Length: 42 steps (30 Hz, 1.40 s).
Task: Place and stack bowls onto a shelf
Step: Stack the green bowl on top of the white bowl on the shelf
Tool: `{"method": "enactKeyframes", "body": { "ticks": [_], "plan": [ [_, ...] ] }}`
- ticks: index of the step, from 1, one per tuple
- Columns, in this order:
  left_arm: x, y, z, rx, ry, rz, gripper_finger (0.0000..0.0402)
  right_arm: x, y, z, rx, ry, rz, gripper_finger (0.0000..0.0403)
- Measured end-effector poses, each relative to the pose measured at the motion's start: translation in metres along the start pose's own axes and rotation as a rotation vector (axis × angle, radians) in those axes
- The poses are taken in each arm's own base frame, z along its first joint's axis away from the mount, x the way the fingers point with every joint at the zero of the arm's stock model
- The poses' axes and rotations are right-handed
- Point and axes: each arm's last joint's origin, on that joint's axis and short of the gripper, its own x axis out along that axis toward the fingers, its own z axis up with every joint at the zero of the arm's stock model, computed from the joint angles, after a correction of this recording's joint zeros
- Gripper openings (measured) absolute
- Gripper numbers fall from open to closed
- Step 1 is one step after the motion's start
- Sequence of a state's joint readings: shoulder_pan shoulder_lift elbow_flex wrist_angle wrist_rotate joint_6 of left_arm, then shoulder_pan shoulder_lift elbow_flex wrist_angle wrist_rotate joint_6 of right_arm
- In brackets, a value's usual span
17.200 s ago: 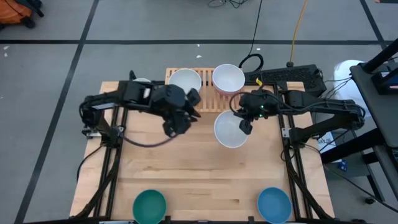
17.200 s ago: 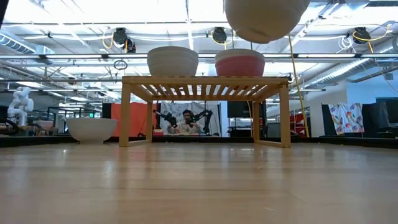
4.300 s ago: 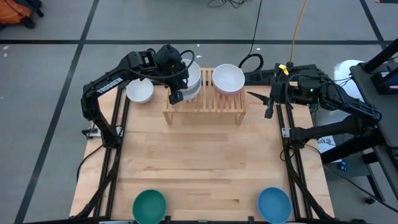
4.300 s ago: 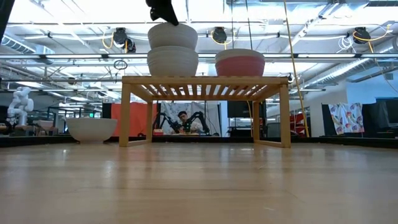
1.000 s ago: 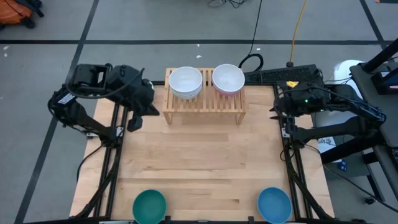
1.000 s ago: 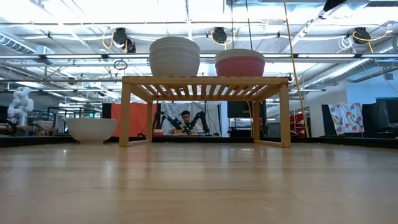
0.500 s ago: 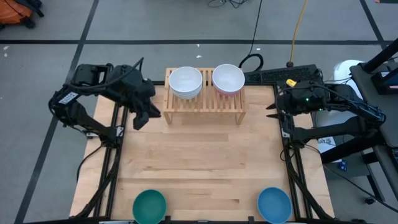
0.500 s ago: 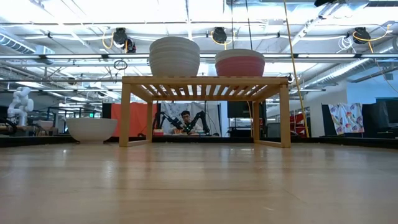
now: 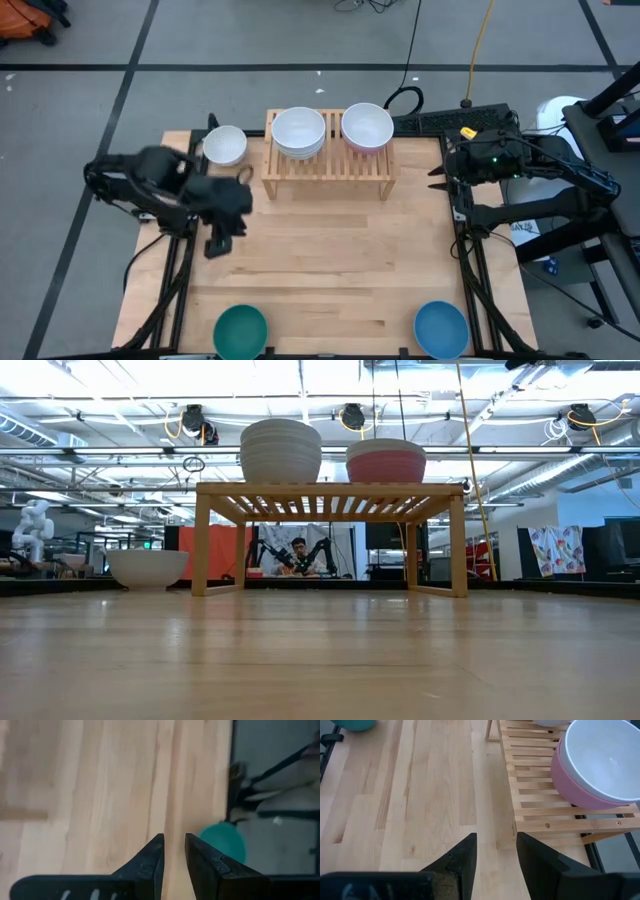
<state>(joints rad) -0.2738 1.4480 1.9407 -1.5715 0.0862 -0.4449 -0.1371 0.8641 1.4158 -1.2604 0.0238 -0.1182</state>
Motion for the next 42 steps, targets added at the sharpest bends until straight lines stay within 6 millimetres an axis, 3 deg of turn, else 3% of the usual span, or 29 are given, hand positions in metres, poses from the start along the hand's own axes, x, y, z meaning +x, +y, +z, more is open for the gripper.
{"method": "enactKeyframes", "body": {
  "ticks": [8, 19, 30, 42],
  "plan": [
    [0.063, -0.027, -0.026, -0.055, 0.169, 0.054, 0.0081, -0.003, 0.0, -0.002, -0.002, -0.012, -0.001, 0.0132],
    [0.145, -0.067, -0.062, -0.183, 0.128, -0.077, 0.0081, -0.005, 0.0, -0.003, -0.085, -0.017, -0.001, 0.0132],
    [0.174, -0.069, -0.098, -0.242, 0.166, 0.026, 0.0081, -0.005, 0.0, -0.003, -0.113, -0.017, -0.001, 0.0132],
    [0.197, -0.062, -0.119, -0.233, 0.188, 0.062, 0.0081, -0.005, 0.0, -0.003, -0.11, -0.018, -0.001, 0.0132]
  ]
}}
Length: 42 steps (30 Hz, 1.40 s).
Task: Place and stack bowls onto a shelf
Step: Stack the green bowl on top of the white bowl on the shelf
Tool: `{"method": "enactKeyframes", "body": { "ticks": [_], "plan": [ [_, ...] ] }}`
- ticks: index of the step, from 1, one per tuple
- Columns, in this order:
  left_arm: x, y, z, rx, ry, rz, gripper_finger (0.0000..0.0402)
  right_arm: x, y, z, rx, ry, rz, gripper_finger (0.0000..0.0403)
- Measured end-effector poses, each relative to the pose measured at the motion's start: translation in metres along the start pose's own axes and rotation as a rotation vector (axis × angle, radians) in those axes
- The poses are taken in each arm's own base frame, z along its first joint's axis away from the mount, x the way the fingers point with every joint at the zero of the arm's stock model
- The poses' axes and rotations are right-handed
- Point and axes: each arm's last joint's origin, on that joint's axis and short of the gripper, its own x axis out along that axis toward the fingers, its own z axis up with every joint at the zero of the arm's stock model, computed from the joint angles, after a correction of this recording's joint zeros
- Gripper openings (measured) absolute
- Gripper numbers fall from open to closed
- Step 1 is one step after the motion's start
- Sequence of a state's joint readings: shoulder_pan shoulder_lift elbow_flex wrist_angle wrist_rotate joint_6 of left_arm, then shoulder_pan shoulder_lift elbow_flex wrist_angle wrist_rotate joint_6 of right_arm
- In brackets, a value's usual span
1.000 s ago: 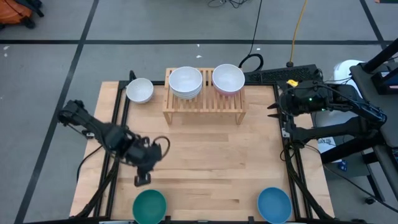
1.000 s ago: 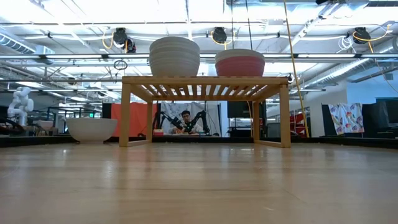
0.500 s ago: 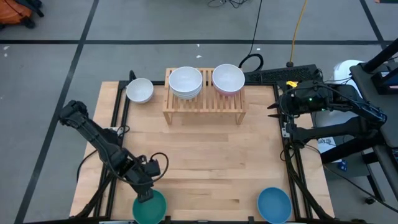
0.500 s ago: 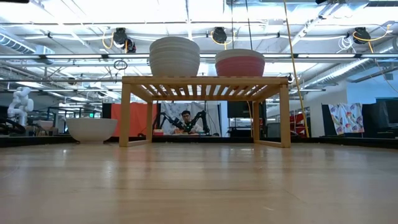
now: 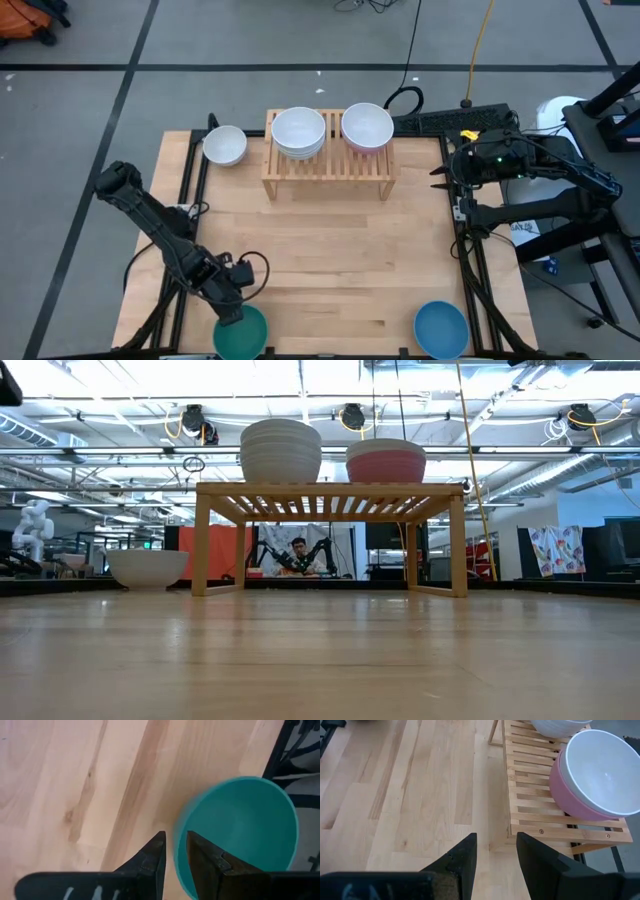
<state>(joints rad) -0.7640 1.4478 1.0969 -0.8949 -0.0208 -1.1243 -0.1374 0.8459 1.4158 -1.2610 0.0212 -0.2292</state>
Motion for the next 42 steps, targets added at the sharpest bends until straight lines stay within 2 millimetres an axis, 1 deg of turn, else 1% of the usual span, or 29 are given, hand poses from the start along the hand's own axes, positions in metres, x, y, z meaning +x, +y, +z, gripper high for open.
{"method": "enactKeyframes", "body": {
  "ticks": [7, 16, 26, 33, 42],
  "plan": [
    [0.02, -0.003, -0.006, 0.01, -0.04, -0.105, 0.0081, 0.0, 0.0, 0.0, 0.012, 0.0, 0.0, 0.0132],
    [0.034, 0.008, -0.014, 0.001, -0.019, -0.06, 0.0081, 0.0, 0.0, 0.0, 0.012, 0.0, 0.0, 0.0132],
    [0.035, 0.009, -0.014, 0.0, -0.021, -0.06, 0.0081, 0.0, 0.0, 0.0, 0.012, 0.0, 0.0, 0.0132],
    [0.035, 0.003, -0.012, -0.002, -0.046, -0.116, 0.0081, 0.0, 0.0, 0.0, 0.012, 0.0, 0.0, 0.0132],
    [0.036, 0.005, -0.014, 0.001, -0.035, -0.091, 0.0081, 0.0, 0.0, 0.0, 0.009, 0.0, 0.0, 0.0132]
  ]
}}
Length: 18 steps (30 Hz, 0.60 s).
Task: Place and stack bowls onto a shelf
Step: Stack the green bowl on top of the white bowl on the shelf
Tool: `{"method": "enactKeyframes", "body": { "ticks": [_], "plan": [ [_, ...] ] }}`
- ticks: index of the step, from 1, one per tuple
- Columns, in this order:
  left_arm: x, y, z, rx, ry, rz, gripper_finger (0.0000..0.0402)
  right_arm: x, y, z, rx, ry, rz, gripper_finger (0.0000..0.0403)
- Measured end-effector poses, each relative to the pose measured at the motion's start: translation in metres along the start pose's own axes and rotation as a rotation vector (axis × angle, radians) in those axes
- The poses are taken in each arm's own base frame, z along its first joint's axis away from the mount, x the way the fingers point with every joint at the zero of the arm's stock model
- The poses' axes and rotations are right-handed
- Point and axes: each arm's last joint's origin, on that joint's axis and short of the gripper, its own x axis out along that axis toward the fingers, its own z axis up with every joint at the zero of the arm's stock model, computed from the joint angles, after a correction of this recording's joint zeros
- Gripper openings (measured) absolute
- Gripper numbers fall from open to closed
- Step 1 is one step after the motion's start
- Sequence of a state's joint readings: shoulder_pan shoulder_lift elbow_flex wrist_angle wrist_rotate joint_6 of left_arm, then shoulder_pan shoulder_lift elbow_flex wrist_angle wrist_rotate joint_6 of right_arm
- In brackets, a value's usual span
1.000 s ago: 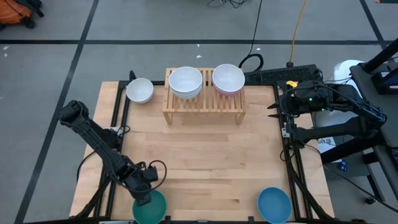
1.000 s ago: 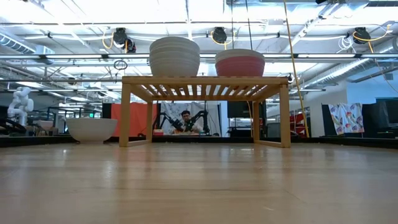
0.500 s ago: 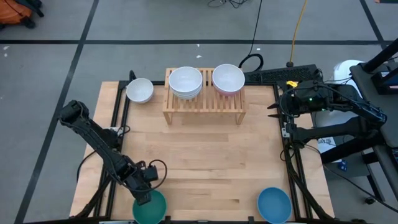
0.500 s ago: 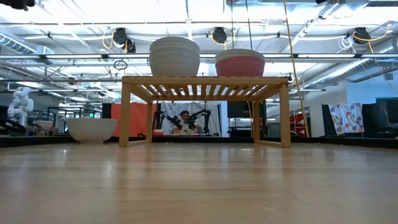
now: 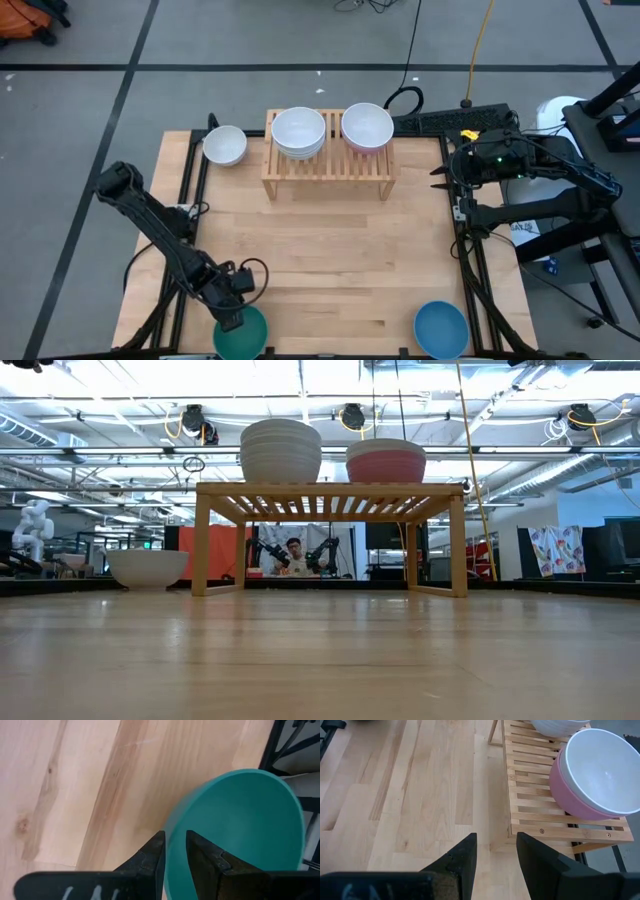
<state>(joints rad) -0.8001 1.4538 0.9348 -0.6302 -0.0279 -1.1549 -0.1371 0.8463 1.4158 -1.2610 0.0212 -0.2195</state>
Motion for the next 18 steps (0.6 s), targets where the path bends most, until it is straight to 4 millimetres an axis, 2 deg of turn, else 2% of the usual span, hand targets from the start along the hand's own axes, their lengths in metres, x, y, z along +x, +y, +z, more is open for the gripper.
{"method": "enactKeyframes", "body": {
  "ticks": [10, 18],
  "plan": [
    [0.011, 0.0, -0.001, 0.012, 0.016, 0.033, 0.0081, 0.0, 0.0, 0.0, -0.001, 0.0, 0.0, 0.0132],
    [0.03, -0.001, 0.0, 0.01, 0.04, 0.065, 0.0081, 0.0, 0.0, 0.0, -0.002, 0.0, -0.001, 0.0132]
  ]
}}
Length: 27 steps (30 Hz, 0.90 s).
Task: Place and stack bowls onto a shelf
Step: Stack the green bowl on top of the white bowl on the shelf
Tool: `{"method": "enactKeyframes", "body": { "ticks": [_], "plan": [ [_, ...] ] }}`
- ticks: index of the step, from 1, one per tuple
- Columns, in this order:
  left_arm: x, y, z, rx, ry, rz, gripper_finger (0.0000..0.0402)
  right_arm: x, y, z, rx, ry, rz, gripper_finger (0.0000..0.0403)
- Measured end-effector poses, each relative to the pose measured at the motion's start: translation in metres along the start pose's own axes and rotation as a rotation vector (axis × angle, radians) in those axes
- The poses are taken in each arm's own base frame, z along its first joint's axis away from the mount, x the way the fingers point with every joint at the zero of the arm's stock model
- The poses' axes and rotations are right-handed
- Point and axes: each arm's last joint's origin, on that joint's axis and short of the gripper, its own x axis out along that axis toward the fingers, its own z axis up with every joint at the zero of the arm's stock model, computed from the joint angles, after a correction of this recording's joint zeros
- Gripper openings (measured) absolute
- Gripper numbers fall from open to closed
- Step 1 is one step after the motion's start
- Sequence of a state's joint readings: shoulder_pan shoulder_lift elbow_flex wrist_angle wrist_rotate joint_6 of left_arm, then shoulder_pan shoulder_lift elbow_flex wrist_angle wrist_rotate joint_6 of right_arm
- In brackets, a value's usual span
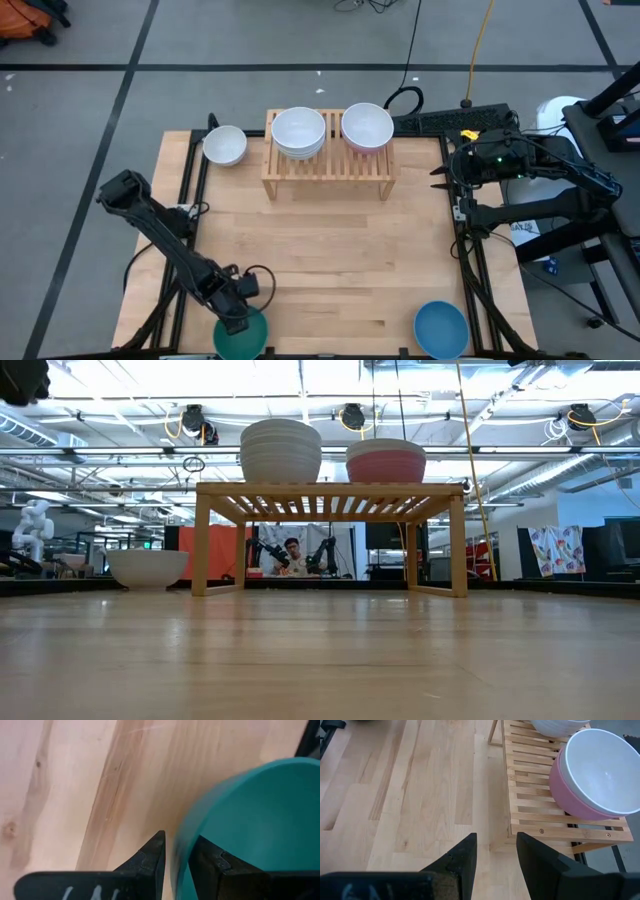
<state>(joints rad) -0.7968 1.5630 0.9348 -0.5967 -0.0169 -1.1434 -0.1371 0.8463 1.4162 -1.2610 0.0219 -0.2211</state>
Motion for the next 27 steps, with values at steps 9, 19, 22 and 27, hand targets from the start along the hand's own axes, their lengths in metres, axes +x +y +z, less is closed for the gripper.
{"method": "enactKeyframes", "body": {
  "ticks": [9, 19, 22, 27],
  "plan": [
    [0.017, 0.003, 0.008, -0.124, 0.005, 0.036, 0.0081, 0.0, 0.0, 0.0, 0.0, 0.0, -0.001, 0.0132],
    [0.024, 0.005, 0.016, -0.248, 0.066, 0.016, 0.0018, 0.0, 0.0, 0.002, 0.001, -0.015, -0.005, 0.0132],
    [0.023, 0.007, 0.02, -0.286, 0.052, 0.018, 0.001, 0.0, 0.0, 0.002, 0.0, -0.015, -0.005, 0.0132],
    [0.023, 0.011, 0.03, -0.371, 0.029, 0.018, 0.0007, 0.0, 0.0, 0.002, 0.0, -0.014, -0.005, 0.0132]
  ]
}}
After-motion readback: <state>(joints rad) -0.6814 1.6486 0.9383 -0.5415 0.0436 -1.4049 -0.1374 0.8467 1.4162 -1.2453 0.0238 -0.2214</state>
